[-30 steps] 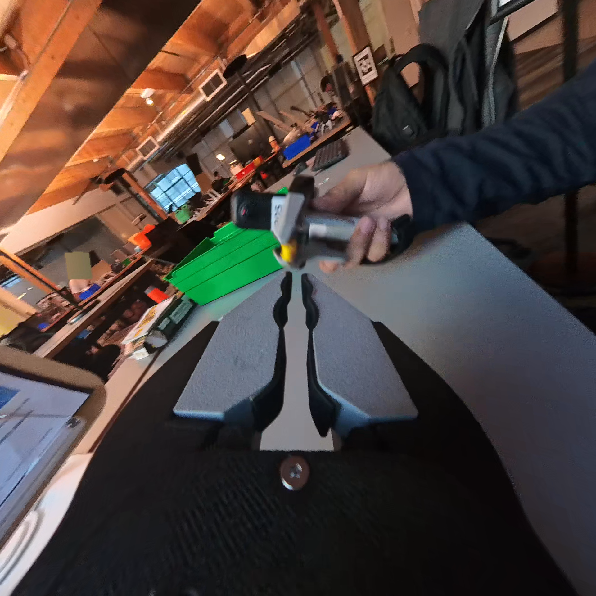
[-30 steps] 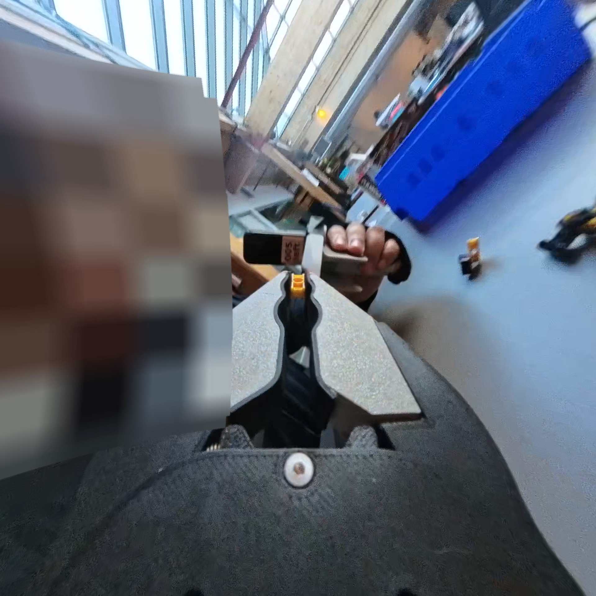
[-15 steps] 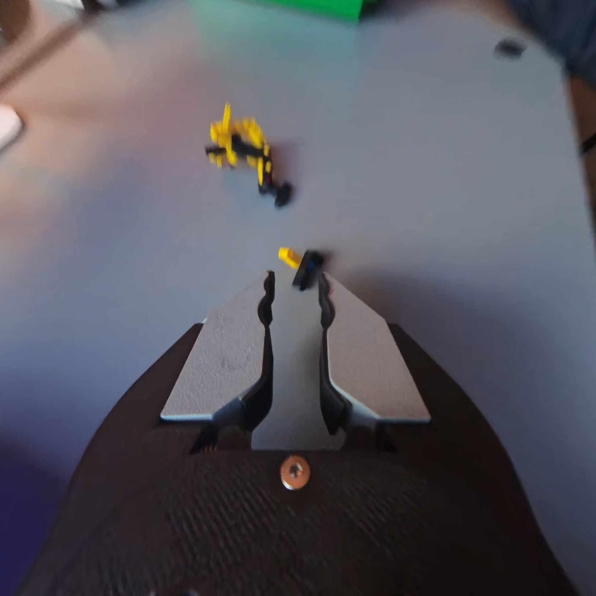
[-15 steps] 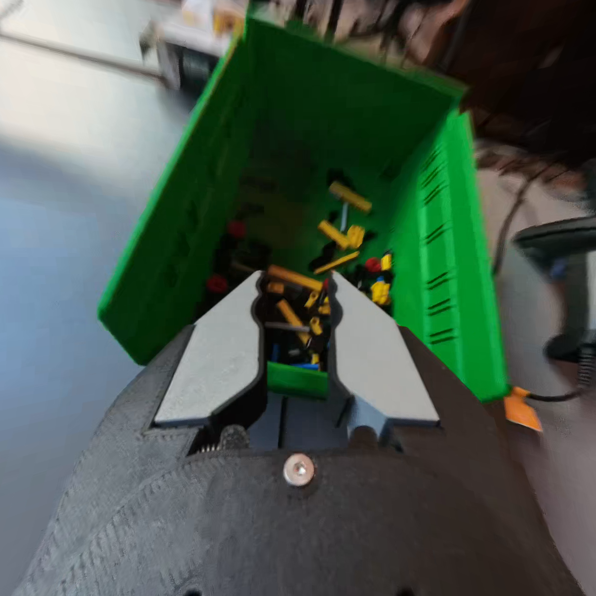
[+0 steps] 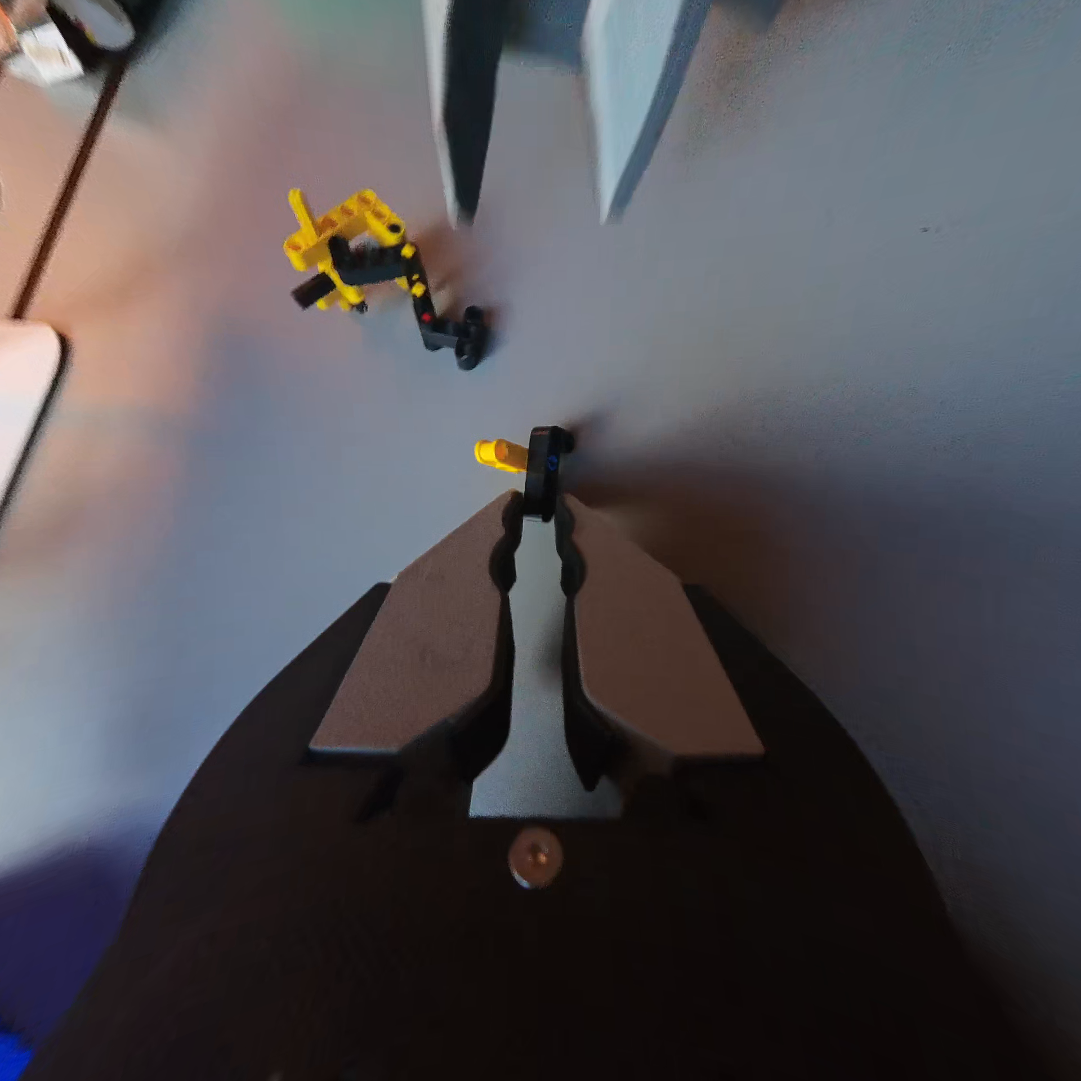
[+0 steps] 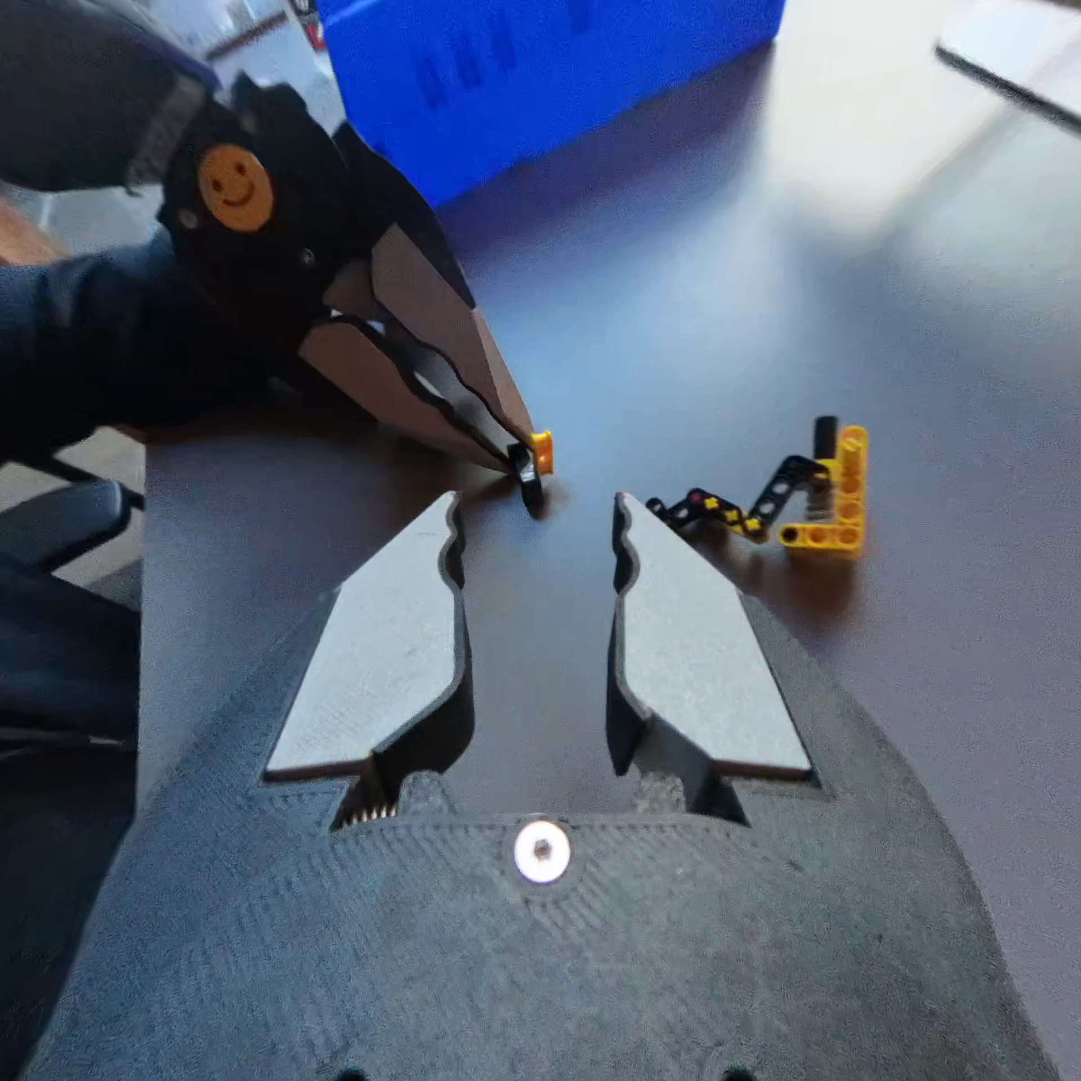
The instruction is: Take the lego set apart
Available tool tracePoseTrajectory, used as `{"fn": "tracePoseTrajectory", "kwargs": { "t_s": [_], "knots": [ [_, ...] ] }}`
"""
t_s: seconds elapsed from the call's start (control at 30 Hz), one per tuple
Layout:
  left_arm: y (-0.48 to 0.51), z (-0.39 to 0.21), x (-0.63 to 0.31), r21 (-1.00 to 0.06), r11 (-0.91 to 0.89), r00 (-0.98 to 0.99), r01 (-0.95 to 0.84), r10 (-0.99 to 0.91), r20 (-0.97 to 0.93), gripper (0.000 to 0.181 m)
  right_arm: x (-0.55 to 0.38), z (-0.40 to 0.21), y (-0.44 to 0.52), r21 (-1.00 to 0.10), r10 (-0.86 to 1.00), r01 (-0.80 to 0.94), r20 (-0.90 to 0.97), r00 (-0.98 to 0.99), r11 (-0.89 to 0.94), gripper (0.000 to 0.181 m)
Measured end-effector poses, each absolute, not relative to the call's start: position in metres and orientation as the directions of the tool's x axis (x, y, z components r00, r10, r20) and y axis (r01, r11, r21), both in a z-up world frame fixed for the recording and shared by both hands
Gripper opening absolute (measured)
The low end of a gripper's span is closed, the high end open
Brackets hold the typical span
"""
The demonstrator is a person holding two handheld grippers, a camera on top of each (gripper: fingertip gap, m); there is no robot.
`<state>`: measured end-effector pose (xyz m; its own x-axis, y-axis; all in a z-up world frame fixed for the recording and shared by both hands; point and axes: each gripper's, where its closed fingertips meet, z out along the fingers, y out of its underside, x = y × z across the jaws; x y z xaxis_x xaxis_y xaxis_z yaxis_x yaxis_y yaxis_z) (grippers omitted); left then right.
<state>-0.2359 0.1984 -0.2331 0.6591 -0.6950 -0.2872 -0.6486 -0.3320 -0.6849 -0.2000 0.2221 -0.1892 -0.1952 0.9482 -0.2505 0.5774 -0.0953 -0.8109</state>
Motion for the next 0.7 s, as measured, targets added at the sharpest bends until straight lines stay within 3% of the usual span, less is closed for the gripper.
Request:
{"fn": "tracePoseTrajectory", "kwargs": {
  "t_s": [0.03, 0.13, 0.23, 0.27, 0.53, 0.67, 0.7],
  "knots": [
    [0.198, -0.232, -0.233, -0.672, -0.291, 0.630, -0.681, -0.700, -0.336, 0.009, -0.205, -0.195, 0.215, -0.806, 0.948, 0.590, -0.216, -0.232, -0.039, 0.048],
    [0.196, -0.224, -0.218, -0.656, -0.164, 0.546, -0.737, -0.716, -0.434, 0.009, -0.214, -0.206, 0.205, -0.805, 0.950, 0.586, -0.105, -0.295, 0.093, 0.044],
    [0.193, -0.216, -0.208, -0.661, -0.082, 0.502, -0.746, -0.722, -0.476, 0.009, -0.217, -0.213, 0.195, -0.797, 0.932, 0.598, -0.149, -0.331, 0.085, 0.022],
    [0.194, -0.216, -0.210, -0.647, -0.073, 0.495, -0.759, -0.710, -0.501, 0.009, -0.217, -0.211, 0.190, -0.805, 0.915, 0.590, -0.194, -0.354, 0.058, 0.013],
    [0.202, -0.205, -0.206, -0.717, -0.071, 0.580, -0.694, -0.645, -0.498, 0.011, -0.219, -0.196, 0.199, -0.755, 0.807, 0.568, -0.536, -0.246, -0.328, 0.006],
    [0.208, -0.193, -0.208, -0.679, -0.034, 0.580, -0.733, -0.553, -0.599, 0.006, -0.222, -0.179, 0.210, -0.739, 0.754, 0.489, -0.619, -0.221, -0.464, 0.004],
    [0.210, -0.185, -0.208, -0.627, -0.008, 0.546, -0.779, -0.500, -0.672, 0.005, -0.223, -0.175, 0.213, -0.717, 0.725, 0.477, -0.655, -0.211, -0.509, 0.004]
  ]
}}
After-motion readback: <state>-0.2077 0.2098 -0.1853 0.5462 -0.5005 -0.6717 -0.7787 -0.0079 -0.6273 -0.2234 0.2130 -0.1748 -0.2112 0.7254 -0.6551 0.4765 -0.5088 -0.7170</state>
